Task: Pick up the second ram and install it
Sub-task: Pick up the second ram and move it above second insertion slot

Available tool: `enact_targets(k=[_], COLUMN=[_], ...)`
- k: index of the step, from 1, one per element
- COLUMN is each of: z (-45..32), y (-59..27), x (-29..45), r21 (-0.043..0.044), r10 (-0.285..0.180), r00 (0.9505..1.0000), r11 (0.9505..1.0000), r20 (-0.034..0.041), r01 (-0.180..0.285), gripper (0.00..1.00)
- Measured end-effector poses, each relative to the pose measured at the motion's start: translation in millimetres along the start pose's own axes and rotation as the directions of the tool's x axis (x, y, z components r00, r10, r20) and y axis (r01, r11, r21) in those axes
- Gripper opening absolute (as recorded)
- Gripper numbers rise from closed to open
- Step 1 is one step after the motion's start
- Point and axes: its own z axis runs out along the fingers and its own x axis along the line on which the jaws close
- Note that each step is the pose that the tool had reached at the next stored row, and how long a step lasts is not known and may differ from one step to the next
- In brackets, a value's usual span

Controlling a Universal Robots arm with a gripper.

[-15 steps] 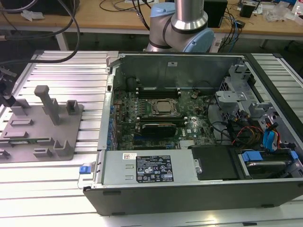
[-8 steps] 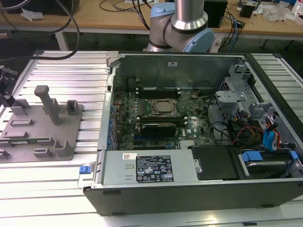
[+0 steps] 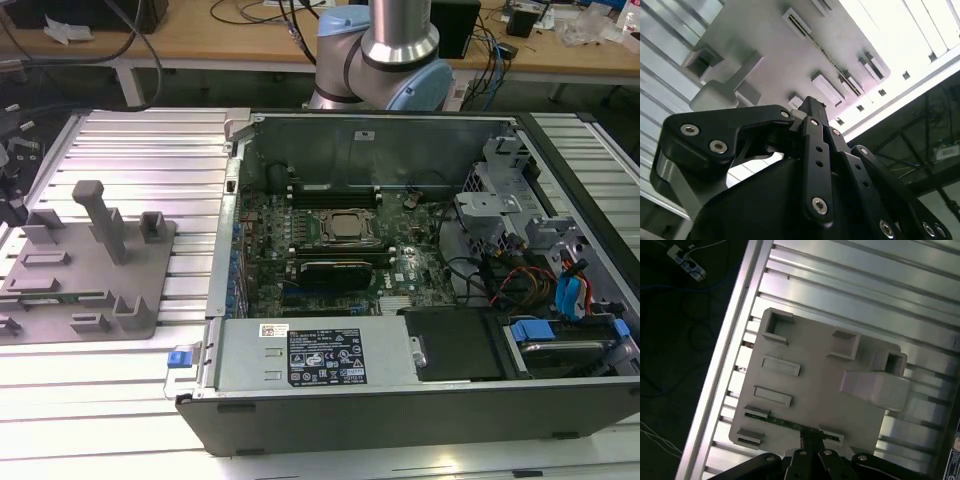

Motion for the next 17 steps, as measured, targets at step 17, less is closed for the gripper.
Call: enact_targets(k=[17], z=[1.2], y=[0.0], x=[0.0], r21=[-0.0138], r10=[-0.524], r00=[0.8516], r11=[0.8516], r20=[-0.0102], r01=[0.524], gripper=[0.08])
